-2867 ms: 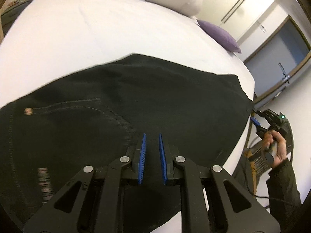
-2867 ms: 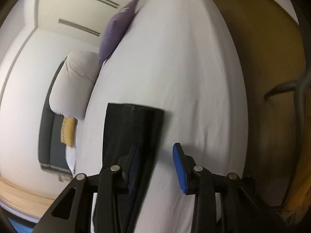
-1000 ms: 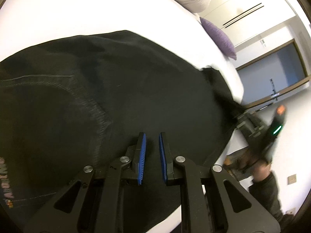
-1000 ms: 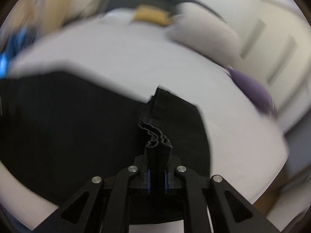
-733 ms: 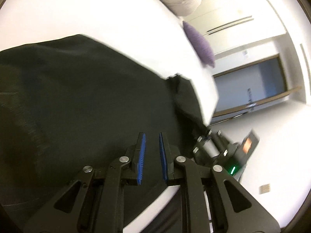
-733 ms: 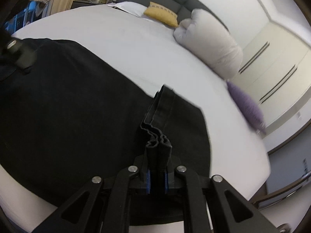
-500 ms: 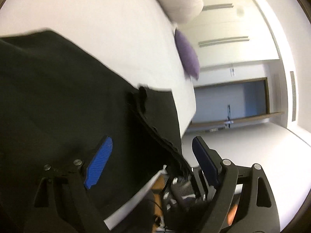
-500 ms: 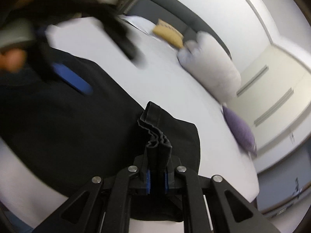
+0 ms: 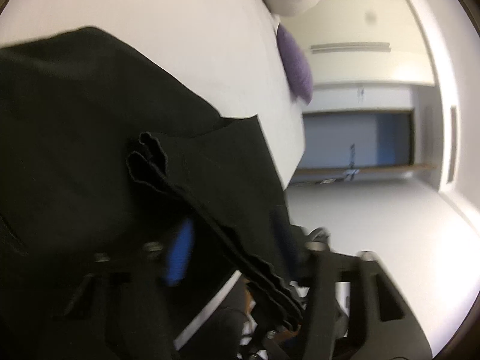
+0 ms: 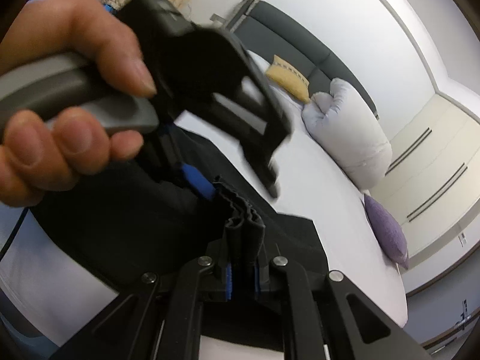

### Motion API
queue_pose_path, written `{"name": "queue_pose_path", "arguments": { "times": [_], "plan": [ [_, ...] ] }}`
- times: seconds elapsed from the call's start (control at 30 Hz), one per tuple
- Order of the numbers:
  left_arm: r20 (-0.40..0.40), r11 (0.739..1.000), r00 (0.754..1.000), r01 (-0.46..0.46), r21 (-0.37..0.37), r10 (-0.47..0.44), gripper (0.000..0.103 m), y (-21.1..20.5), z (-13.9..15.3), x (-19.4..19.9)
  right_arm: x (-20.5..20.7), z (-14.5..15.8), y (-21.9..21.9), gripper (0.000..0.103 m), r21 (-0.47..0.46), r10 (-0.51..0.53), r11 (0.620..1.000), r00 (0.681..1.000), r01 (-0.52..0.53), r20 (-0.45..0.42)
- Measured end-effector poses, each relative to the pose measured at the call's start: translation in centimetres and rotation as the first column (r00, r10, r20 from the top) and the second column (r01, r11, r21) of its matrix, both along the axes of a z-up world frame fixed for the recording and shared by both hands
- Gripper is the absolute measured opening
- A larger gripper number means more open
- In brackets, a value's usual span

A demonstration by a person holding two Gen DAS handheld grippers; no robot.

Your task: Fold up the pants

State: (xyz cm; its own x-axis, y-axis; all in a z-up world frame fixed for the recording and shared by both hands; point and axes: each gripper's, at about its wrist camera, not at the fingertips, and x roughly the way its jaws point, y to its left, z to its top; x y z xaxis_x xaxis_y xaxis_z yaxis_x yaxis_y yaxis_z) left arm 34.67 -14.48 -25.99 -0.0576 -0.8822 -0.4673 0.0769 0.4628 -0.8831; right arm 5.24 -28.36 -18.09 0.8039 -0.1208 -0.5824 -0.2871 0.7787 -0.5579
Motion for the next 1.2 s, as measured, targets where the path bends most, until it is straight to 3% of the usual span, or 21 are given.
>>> {"name": "queue_pose_path", "arguments": {
  "times": [0.17,0.4,0.53,1.0,1.2],
  "plan": [
    [0.059,0.997,0.997,0.043,0.061,-0.046,0.024,1.2,0.6,0.2,0.4,-0.2,2.0,0.011,-0.01,0.059,0.998,0.998,-0.059,0.003],
    [0.095,0.99,0.995,-0.014,0.141,0.001,0.023,5.1,-0.5,-0.1,0.0,-1.5,4.8,0.011,-0.015,0.118,0.993,0.992,-0.119,-0.037],
    [0.077,0.987,0.996,-0.06,0.149,0.049,0.023,8.4,-1.7,-0.4,0.2,-2.1,5.4,0.011,-0.016,0.136,0.99,0.989,-0.137,-0.056],
    [0.046,0.981,0.993,-0.117,0.157,0.111,0.023,11.6,-4.3,-1.4,-0.1,-4.6,7.1,0.012,-0.05,0.212,0.974,0.966,-0.222,-0.146],
    [0.073,0.971,0.987,-0.151,0.187,0.14,0.023,14.2,-4.2,-2.5,0.0,-5.5,8.0,0.018,-0.054,0.223,0.97,0.961,-0.235,-0.166]
  ]
}}
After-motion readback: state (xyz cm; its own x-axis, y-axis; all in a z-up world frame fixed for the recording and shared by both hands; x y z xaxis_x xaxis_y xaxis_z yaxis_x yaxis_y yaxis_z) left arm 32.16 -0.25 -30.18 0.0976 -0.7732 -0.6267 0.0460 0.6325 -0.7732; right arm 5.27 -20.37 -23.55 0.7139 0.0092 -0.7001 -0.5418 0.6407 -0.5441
